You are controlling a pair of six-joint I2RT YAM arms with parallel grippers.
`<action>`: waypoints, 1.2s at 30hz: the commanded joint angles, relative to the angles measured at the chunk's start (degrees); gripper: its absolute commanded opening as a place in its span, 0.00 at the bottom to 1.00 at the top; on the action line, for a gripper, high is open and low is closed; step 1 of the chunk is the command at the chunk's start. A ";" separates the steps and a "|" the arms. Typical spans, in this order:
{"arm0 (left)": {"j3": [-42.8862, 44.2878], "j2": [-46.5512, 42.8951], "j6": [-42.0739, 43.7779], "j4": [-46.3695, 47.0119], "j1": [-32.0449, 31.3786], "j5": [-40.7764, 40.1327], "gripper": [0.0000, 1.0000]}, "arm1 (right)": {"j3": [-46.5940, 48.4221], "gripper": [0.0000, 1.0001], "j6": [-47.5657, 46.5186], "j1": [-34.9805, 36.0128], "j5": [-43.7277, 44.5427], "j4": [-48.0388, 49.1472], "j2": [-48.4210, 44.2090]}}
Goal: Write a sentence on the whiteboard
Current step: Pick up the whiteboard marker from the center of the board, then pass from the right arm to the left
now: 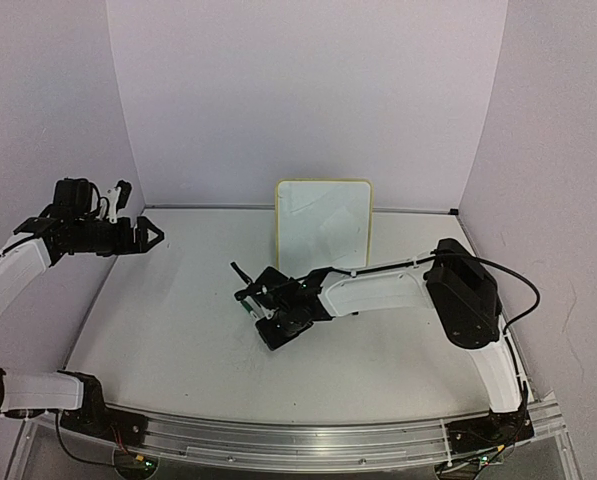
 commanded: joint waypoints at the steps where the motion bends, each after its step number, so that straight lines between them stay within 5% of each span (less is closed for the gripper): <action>1: 0.65 0.81 -1.67 1.86 -1.62 2.23 1.00 | 0.61 0.00 0.02 0.19 1.90 -0.57 -0.65; 11: -3.07 1.80 -17.98 9.27 -17.99 3.51 0.99 | -13.75 0.00 -1.71 0.24 -1.77 7.28 -19.05; 18: -5.49 4.12 -27.33 18.86 -23.22 9.64 1.00 | -21.85 0.00 -2.71 0.80 -5.19 13.10 -29.84; 28: -5.54 8.66 -33.57 28.44 -25.81 15.93 0.99 | -23.39 0.00 -3.73 3.51 -4.37 17.98 -33.78; 36: -5.32 10.05 -34.19 26.46 -25.82 15.00 0.77 | -23.74 0.00 -3.34 3.68 -4.94 19.47 -34.06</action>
